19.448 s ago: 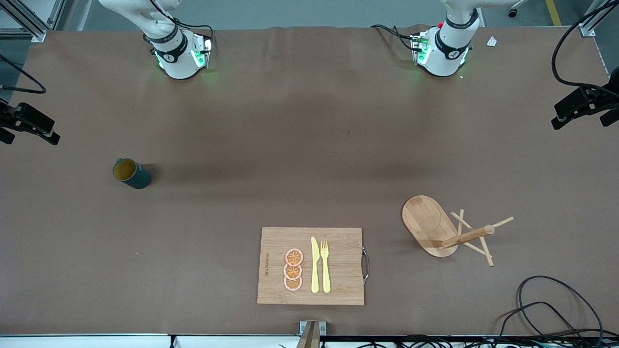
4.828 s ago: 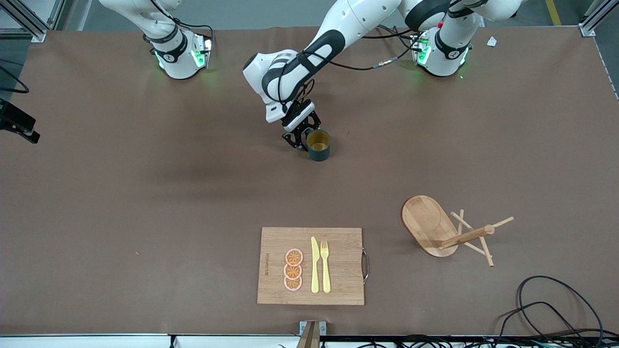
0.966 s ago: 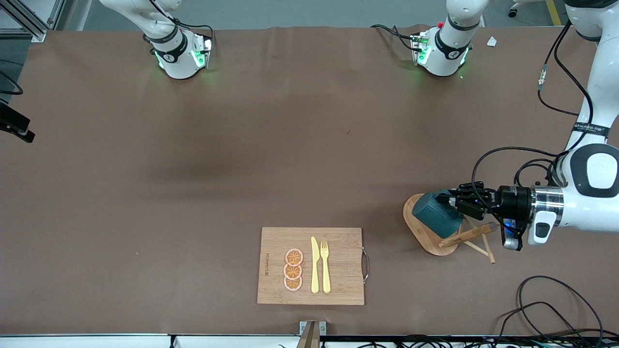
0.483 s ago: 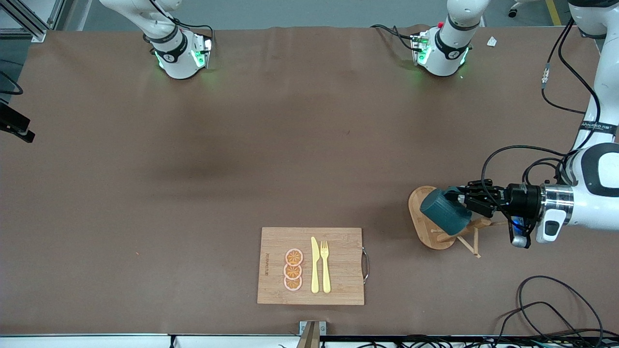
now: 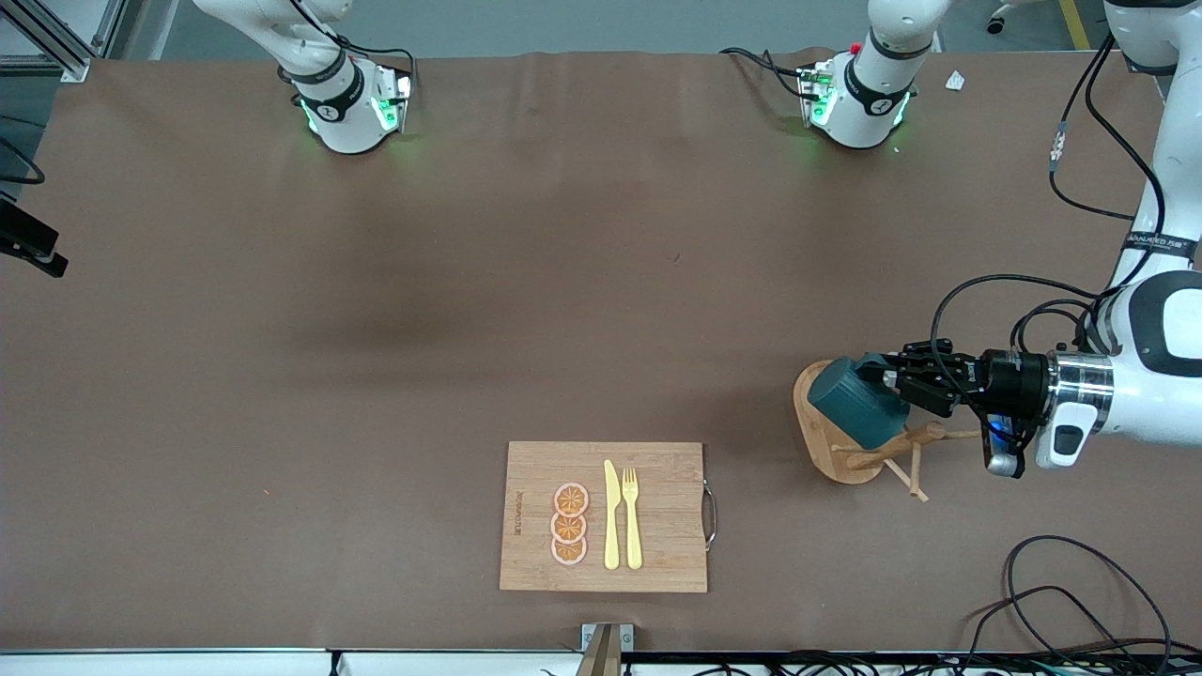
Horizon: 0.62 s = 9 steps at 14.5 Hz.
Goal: Pass cup and hang on rack
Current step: 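Hook the mug handle onto a rack peg with the left gripper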
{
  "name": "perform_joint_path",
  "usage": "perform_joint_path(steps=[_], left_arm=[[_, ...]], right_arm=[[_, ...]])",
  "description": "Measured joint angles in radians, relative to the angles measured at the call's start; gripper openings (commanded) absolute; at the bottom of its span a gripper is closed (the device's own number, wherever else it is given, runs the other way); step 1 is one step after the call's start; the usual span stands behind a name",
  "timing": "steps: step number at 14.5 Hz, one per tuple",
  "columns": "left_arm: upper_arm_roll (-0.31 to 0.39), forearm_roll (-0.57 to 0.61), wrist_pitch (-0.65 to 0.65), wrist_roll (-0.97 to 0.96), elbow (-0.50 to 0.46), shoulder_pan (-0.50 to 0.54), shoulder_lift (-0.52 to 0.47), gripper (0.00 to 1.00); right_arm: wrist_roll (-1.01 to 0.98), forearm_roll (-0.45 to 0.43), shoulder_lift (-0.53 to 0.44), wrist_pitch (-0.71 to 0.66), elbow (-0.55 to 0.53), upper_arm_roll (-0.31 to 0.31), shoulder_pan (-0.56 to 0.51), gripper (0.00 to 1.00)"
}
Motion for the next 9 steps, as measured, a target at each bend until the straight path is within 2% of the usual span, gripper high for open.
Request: perform_joint_path(steps=[9], left_arm=[[-0.032, -0.007, -0.002, -0.054, -0.015, 0.003, -0.018, 0.0]], right_arm=[[0.0, 0.0, 0.0, 0.0, 0.0, 0.0, 0.0, 1.0]])
